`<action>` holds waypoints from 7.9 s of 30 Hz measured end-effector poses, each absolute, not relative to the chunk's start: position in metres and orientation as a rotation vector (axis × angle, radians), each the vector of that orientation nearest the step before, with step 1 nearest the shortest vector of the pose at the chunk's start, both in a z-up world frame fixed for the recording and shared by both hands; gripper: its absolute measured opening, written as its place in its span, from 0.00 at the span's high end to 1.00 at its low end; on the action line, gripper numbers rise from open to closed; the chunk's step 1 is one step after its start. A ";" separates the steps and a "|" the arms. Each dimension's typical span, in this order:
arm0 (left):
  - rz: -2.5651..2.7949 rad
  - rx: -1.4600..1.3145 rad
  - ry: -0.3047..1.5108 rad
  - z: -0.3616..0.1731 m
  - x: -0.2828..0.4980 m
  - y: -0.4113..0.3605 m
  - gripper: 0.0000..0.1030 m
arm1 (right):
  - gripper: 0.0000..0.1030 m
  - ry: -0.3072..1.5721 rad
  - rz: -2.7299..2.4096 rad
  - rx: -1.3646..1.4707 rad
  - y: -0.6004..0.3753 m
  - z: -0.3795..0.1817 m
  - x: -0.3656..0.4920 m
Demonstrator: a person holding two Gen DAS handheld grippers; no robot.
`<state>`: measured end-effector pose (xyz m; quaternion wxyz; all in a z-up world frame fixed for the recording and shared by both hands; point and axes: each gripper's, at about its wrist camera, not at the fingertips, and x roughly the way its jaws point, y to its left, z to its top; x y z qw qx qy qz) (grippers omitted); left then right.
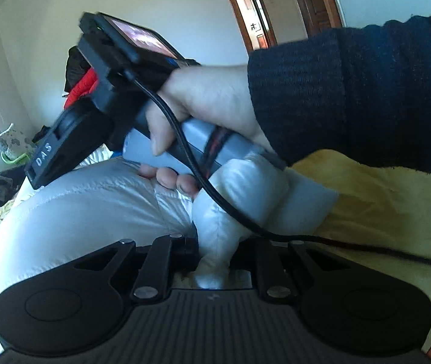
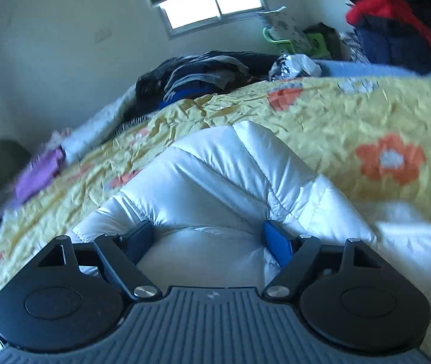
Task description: Fold small clothes
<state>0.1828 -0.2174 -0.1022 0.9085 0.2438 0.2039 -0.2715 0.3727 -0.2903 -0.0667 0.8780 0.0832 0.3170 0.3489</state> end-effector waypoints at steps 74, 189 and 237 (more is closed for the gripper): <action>-0.385 0.082 0.264 -0.034 0.191 -0.066 0.02 | 0.00 0.646 0.655 0.575 -0.354 0.000 0.389; -0.202 0.160 0.599 -0.064 0.249 -0.046 0.22 | 0.04 0.716 0.614 0.177 -0.199 -0.078 0.400; 0.054 0.112 0.596 -0.061 0.153 -0.009 0.15 | 0.01 0.763 0.502 0.333 -0.269 -0.069 0.198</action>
